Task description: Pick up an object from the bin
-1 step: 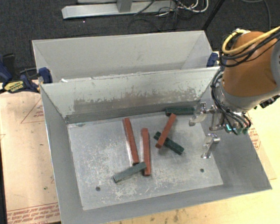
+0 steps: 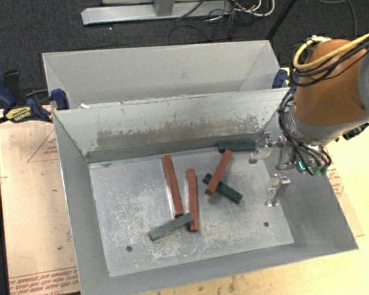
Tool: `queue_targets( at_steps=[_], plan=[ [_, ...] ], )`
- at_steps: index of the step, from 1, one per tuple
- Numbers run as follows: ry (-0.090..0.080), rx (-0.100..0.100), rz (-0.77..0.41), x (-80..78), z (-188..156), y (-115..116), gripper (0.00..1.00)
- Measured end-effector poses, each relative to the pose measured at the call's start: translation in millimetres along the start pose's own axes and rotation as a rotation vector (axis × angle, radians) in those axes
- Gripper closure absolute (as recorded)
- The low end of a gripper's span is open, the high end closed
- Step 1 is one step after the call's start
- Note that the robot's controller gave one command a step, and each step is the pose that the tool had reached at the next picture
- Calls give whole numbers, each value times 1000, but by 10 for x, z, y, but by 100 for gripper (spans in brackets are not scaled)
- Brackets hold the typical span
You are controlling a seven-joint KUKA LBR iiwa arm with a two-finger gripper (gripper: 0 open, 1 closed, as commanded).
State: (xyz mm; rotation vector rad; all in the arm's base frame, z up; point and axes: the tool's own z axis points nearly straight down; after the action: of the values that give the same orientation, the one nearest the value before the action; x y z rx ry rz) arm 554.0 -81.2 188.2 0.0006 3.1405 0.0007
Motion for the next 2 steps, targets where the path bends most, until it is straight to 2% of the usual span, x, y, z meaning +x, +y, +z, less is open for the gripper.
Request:
queue_targets(
  at_steps=[1, 2],
  plan=[
    [-6, 2, -67, -77, 150, 72, 0],
    [-56, 10, -112, -767, 953, 375, 100]
  ],
)
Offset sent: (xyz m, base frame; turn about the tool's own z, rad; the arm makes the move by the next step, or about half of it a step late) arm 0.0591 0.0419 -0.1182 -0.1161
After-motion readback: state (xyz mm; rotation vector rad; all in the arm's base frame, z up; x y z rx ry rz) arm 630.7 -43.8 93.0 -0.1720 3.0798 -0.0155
